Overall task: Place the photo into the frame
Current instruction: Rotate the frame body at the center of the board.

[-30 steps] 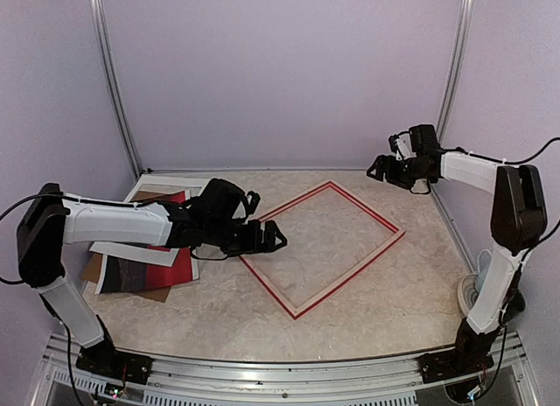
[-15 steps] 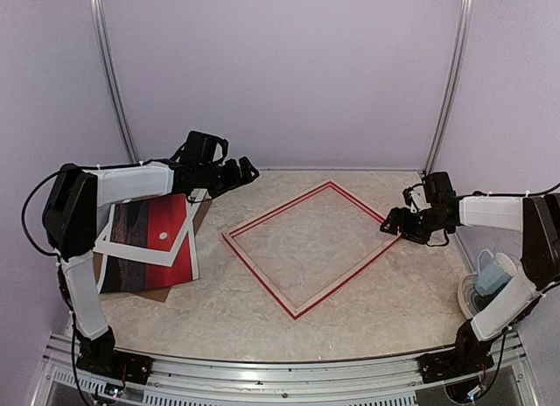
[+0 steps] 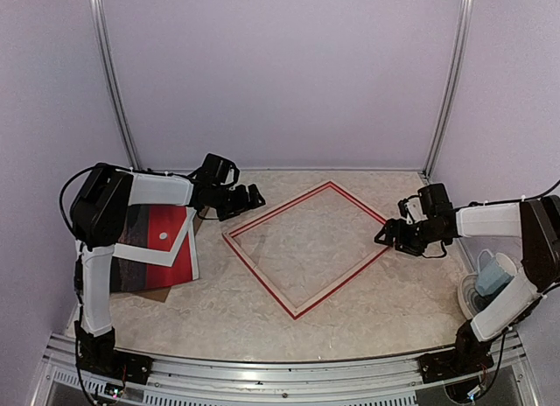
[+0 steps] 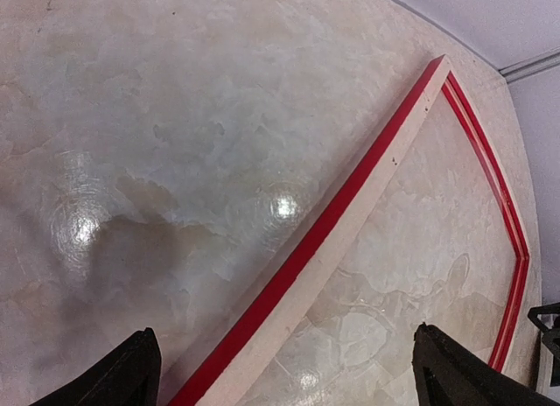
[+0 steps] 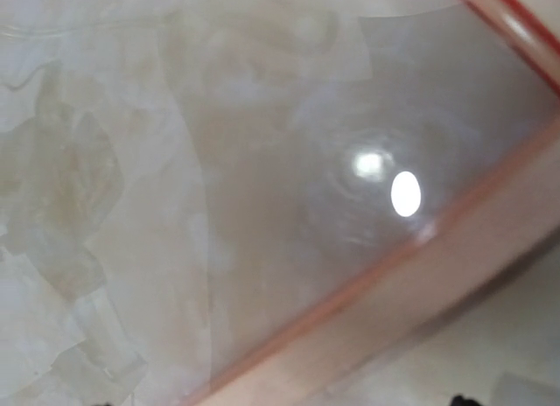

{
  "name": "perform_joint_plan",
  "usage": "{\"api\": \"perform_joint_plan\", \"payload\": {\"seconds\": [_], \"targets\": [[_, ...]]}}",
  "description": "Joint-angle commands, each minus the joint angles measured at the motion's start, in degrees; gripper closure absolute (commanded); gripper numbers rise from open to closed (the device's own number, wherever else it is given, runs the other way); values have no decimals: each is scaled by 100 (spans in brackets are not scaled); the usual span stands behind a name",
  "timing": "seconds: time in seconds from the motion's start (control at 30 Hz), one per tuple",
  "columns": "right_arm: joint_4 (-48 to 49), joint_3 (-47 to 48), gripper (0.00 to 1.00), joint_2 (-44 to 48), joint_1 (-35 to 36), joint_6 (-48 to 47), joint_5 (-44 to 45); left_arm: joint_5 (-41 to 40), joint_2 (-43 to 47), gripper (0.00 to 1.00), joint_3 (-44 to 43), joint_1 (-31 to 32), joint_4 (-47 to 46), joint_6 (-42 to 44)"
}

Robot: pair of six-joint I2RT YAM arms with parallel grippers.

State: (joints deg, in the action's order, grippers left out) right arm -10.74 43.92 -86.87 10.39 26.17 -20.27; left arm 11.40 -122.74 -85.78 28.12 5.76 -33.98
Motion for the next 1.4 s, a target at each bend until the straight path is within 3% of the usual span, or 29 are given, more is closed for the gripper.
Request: {"api": "perform_joint_plan", "payload": {"seconds": [0.0, 0.67, 1.13, 1.37], "targets": [[324, 2, 17, -236, 118, 150, -223, 75, -139, 1, 6, 77, 19, 153], [627, 562, 16, -1033, 165, 248, -399, 195, 12, 1, 973, 449, -152, 147], [123, 1840, 15, -2007, -55, -116, 3, 16, 1498, 1, 3025, 1524, -529, -668], [-8, 2289, 14, -2387, -118, -277, -22, -136, 1955, 1, 3466, 2279, -747, -1205]]}}
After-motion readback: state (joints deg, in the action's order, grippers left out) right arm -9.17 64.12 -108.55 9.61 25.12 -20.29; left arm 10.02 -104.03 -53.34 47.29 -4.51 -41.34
